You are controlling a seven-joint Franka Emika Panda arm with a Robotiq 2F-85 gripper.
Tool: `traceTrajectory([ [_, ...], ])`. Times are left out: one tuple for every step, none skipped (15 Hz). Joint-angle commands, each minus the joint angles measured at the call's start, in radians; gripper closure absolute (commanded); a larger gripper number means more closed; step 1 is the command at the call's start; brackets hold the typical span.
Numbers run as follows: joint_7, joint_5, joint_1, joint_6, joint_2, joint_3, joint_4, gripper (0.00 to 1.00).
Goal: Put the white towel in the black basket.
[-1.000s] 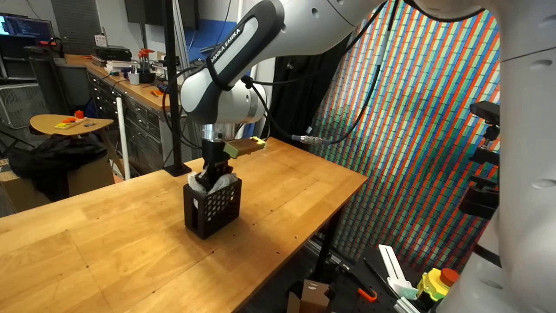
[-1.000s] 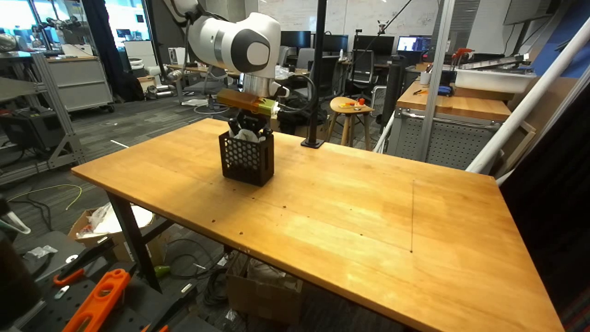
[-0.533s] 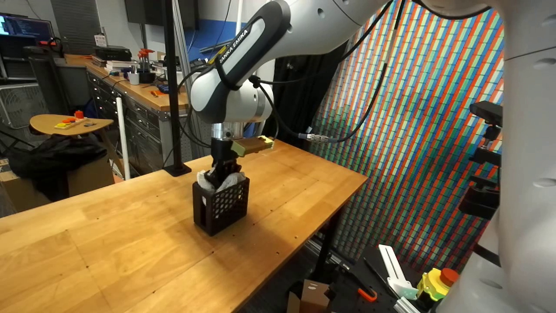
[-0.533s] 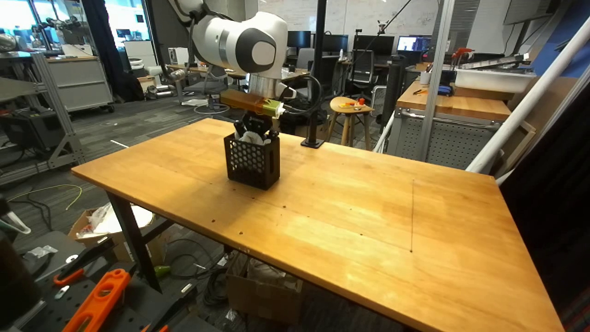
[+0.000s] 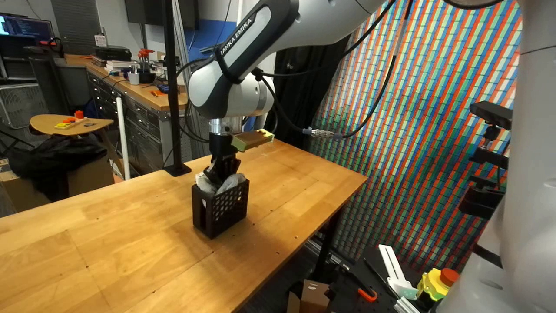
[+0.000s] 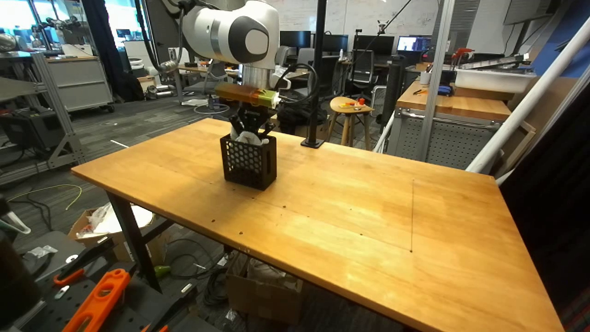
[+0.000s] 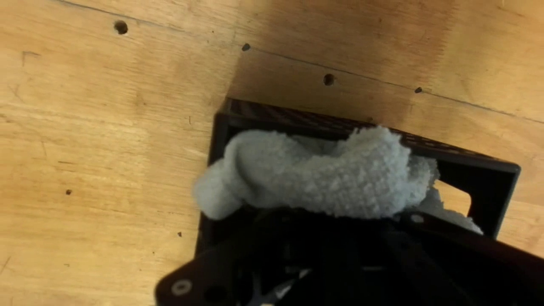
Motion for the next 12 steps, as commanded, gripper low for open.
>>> traceTrajectory([
  [0.039,-0.037,0.019,-0.022,-0.067,-0.011,-0.031,0.99],
  [0.046,-0.047,0.021,-0.026,-0.077,-0.013,-0.032,0.99],
  [0.052,-0.053,0.022,-0.029,-0.090,-0.013,-0.036,0.99],
  [0.057,-0.057,0.021,-0.037,-0.105,-0.014,-0.038,0.99],
  [0.063,-0.062,0.022,-0.044,-0.117,-0.015,-0.040,0.99],
  [0.069,-0.067,0.022,-0.050,-0.131,-0.016,-0.041,0.99],
  [0.072,-0.069,0.022,-0.057,-0.146,-0.016,-0.043,0.99],
  [0.078,-0.075,0.024,-0.064,-0.159,-0.017,-0.043,0.99],
  [0.084,-0.080,0.025,-0.074,-0.172,-0.018,-0.043,0.99],
  [0.087,-0.083,0.025,-0.079,-0.181,-0.018,-0.042,0.99],
  [0.095,-0.089,0.028,-0.090,-0.192,-0.017,-0.040,0.99],
  [0.098,-0.092,0.030,-0.097,-0.200,-0.016,-0.037,0.99],
])
